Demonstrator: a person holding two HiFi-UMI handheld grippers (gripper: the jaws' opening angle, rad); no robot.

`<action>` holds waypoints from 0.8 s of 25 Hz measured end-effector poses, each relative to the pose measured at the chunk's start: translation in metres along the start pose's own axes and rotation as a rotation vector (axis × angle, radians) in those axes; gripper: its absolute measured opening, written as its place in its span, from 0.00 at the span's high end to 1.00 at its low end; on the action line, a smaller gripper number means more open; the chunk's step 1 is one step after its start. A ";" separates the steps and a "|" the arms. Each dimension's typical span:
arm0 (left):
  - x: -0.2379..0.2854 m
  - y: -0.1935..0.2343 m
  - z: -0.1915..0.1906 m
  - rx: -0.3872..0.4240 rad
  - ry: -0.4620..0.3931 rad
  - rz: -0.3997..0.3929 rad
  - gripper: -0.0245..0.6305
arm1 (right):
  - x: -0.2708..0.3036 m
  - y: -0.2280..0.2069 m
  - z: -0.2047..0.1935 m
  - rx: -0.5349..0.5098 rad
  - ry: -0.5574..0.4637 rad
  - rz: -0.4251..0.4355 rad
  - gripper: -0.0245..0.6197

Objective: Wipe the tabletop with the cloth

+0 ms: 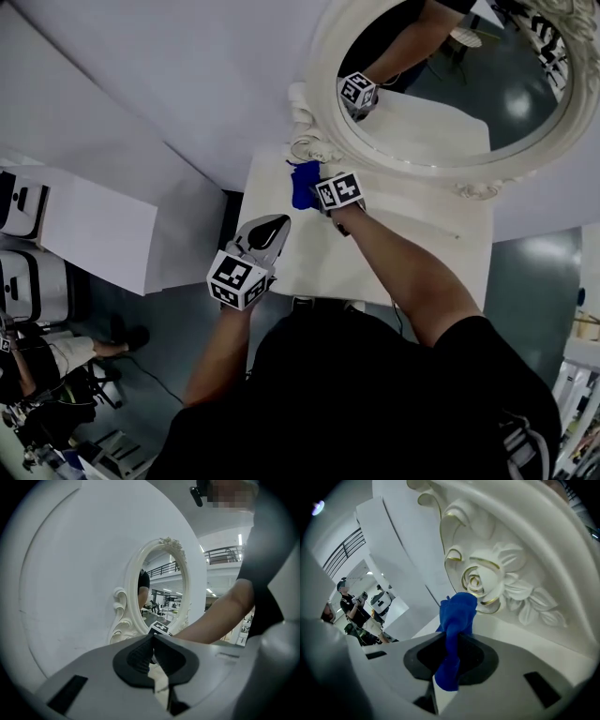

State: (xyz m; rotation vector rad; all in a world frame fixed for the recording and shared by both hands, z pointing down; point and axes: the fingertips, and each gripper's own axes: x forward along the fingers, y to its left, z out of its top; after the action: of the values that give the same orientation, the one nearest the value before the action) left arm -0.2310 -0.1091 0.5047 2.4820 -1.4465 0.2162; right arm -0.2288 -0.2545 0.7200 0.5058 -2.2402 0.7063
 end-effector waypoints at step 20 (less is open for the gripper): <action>0.019 0.020 0.011 0.013 0.013 -0.020 0.95 | 0.011 -0.041 -0.008 0.001 0.076 -0.081 0.87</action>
State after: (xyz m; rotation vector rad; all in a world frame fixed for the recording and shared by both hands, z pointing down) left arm -0.2390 -0.1378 0.5016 2.4989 -1.4194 0.2380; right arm -0.2093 -0.2829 0.7465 0.5580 -2.1360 0.6744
